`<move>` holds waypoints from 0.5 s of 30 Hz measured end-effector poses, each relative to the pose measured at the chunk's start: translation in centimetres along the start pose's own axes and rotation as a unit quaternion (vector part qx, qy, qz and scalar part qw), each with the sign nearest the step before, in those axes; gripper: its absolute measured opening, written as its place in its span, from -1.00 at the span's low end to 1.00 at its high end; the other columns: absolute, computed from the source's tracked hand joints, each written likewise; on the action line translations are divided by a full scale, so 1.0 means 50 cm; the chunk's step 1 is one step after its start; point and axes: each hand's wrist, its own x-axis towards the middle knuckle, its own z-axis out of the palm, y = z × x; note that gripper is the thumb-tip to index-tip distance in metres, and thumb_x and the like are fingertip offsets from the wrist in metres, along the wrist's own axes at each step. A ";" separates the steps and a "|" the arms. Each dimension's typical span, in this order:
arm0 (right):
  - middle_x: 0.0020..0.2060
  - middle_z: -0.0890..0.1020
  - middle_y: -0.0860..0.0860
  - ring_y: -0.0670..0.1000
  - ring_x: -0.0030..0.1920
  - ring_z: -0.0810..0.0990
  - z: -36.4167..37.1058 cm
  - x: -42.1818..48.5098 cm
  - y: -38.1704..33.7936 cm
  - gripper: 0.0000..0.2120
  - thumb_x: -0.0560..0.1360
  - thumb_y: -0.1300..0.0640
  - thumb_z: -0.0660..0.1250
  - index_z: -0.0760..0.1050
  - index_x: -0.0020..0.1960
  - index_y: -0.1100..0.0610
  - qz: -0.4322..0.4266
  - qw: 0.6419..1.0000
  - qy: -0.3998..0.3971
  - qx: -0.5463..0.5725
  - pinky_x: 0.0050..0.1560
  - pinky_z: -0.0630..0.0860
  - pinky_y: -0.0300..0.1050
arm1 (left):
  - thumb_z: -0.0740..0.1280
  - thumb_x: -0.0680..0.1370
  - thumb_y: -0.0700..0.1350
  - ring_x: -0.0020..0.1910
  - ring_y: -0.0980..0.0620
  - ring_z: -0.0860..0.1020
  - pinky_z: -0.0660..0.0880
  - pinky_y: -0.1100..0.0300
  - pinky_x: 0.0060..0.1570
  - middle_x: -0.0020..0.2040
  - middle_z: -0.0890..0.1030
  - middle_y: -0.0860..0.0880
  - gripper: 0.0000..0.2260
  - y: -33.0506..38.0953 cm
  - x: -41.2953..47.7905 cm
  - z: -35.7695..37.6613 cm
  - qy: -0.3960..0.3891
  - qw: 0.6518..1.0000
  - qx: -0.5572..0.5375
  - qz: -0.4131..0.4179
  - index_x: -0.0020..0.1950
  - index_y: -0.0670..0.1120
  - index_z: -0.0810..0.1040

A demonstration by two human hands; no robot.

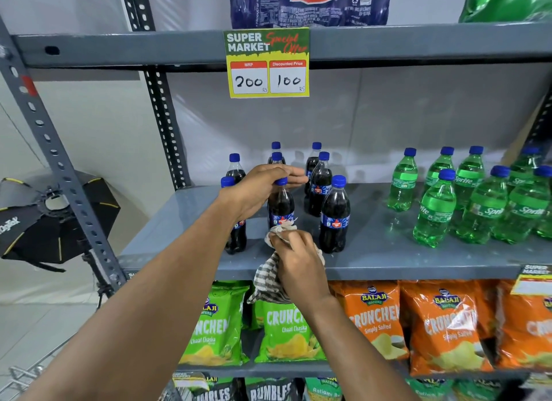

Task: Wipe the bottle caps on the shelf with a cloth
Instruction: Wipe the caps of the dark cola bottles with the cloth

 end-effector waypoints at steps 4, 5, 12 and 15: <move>0.06 0.56 0.09 0.18 0.10 0.48 -0.004 -0.003 -0.001 -0.48 0.29 0.49 0.37 0.61 0.22 0.22 0.034 0.999 -0.023 0.027 -0.02 0.58 0.02 | 0.04 0.71 -0.19 0.26 0.03 0.62 0.37 0.05 0.44 0.23 0.67 -0.12 -0.67 0.001 -0.005 0.003 0.000 1.000 -0.001 0.002 0.25 -0.13 0.59; 0.06 0.57 0.10 0.18 0.10 0.49 -0.006 -0.004 -0.002 -0.47 0.29 0.50 0.36 0.61 0.23 0.22 0.043 0.998 -0.027 0.034 -0.01 0.58 0.04 | 0.04 0.71 -0.18 0.26 0.03 0.61 0.37 0.04 0.45 0.24 0.67 -0.12 -0.66 0.002 -0.006 0.003 0.000 1.000 0.000 0.002 0.27 -0.14 0.58; 0.07 0.60 0.13 0.19 0.09 0.58 -0.016 0.003 -0.017 -0.57 0.36 0.50 0.35 0.66 0.17 0.22 0.103 0.990 -0.006 0.098 0.06 0.59 0.05 | 0.04 0.71 -0.19 0.28 0.02 0.60 0.35 0.06 0.46 0.24 0.67 -0.13 -0.67 0.007 -0.009 0.006 0.002 1.000 0.003 0.000 0.29 -0.17 0.57; 0.09 0.61 0.16 0.20 0.10 0.58 -0.021 0.019 -0.023 -0.62 0.39 0.53 0.35 0.67 0.13 0.25 0.105 0.985 0.062 0.119 0.07 0.61 0.10 | 0.03 0.71 -0.19 0.28 0.02 0.60 0.35 0.10 0.45 0.25 0.66 -0.13 -0.66 0.005 -0.008 0.004 0.000 1.000 0.005 0.003 0.29 -0.16 0.56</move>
